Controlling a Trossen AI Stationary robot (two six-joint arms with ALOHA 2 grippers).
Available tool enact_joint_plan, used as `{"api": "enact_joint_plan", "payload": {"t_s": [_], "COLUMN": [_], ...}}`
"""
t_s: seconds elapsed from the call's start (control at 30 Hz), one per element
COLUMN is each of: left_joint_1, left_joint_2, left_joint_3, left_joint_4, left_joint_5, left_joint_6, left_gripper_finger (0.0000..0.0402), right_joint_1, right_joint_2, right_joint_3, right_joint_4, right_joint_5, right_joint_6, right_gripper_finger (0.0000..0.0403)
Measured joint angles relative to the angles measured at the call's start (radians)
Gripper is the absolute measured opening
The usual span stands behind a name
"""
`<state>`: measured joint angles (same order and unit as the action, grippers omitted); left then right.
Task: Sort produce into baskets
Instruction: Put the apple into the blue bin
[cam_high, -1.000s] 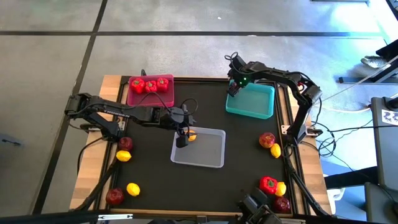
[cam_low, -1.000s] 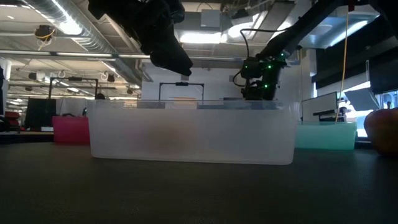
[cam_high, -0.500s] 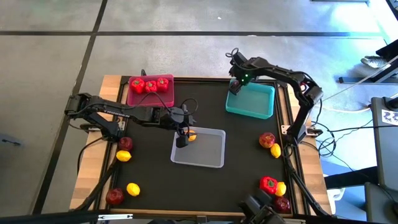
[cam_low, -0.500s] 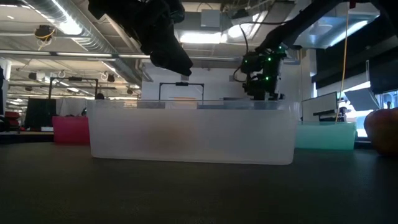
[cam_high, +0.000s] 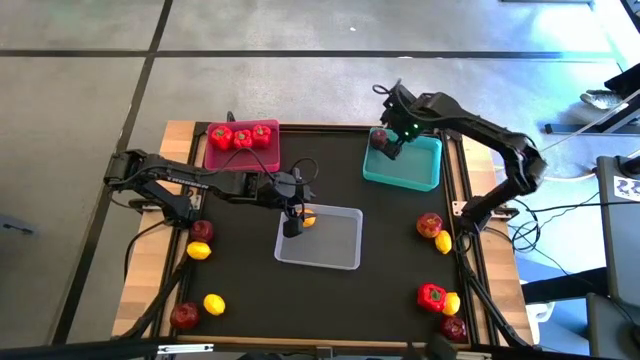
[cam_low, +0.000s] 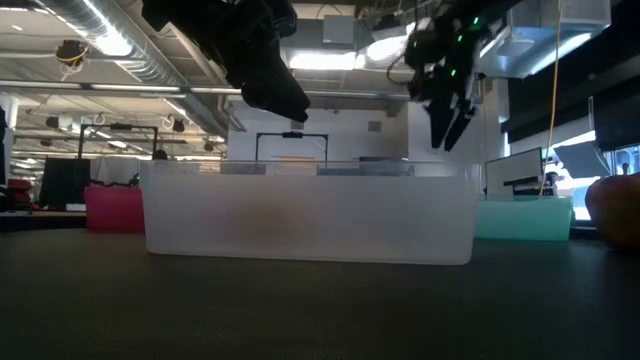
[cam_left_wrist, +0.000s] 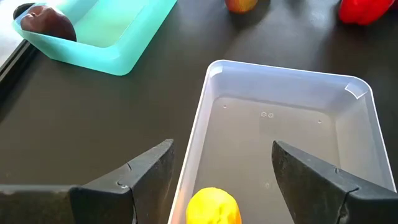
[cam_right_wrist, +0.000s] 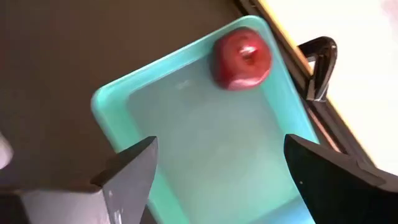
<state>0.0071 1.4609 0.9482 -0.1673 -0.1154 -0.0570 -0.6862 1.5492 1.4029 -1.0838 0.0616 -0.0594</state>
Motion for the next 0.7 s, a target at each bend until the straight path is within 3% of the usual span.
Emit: {"api": "enact_joint_plan", "payload": {"t_s": [0.7], "left_joint_1": [0.0], "left_joint_2": [0.0], "left_joint_3": [0.0], "left_joint_4": [0.0], "left_joint_5": [0.0], "left_joint_6": [-0.015], "left_gripper_finger": [0.0263], "right_joint_1": [0.387], "right_joint_2": [-0.345], "right_joint_3": [-0.16], "right_joint_4": [-0.243], "right_joint_5": [0.015], "right_joint_6": [0.304], "right_gripper_finger": [0.0346]}}
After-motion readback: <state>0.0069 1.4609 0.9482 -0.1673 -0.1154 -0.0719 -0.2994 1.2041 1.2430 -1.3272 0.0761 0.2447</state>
